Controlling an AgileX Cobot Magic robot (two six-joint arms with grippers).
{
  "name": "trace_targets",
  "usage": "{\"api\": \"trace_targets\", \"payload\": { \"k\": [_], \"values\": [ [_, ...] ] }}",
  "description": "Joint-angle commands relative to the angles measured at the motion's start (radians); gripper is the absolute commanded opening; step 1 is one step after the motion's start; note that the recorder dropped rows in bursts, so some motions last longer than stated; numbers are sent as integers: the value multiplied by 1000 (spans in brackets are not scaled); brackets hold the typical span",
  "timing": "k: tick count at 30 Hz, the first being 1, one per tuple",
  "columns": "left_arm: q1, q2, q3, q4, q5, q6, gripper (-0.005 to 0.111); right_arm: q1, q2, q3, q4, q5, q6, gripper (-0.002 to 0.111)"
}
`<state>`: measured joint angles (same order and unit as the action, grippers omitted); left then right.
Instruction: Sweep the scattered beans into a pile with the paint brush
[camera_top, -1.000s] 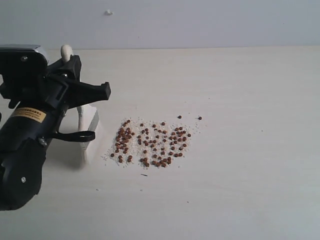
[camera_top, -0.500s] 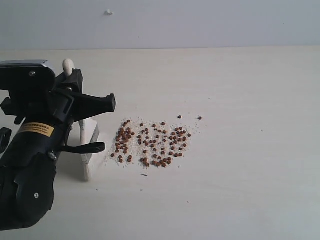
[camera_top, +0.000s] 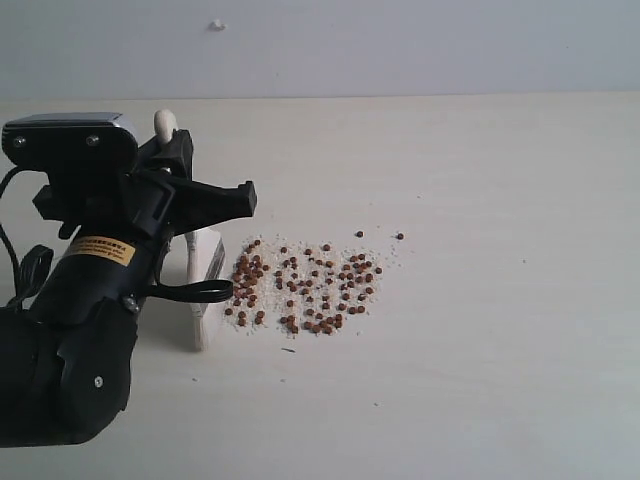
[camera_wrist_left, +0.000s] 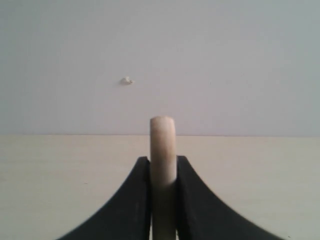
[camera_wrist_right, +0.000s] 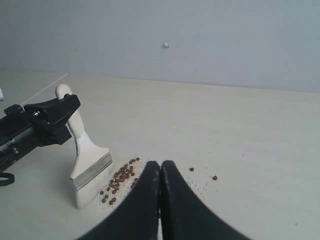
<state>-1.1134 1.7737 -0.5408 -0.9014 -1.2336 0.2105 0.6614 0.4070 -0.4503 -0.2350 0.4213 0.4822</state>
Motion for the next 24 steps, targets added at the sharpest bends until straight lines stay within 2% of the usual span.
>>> {"api": "trace_targets", "payload": {
  "k": [1, 6, 24],
  "values": [
    [-5, 6, -5, 12, 13, -13, 0, 2, -2, 4, -4, -6, -6, 0],
    [-5, 8, -5, 33, 13, -87, 0, 2, -2, 4, -4, -6, -6, 0],
    [-5, 8, -5, 75, 13, -113, 0, 2, -2, 4, -4, -6, -4, 0]
  ]
}}
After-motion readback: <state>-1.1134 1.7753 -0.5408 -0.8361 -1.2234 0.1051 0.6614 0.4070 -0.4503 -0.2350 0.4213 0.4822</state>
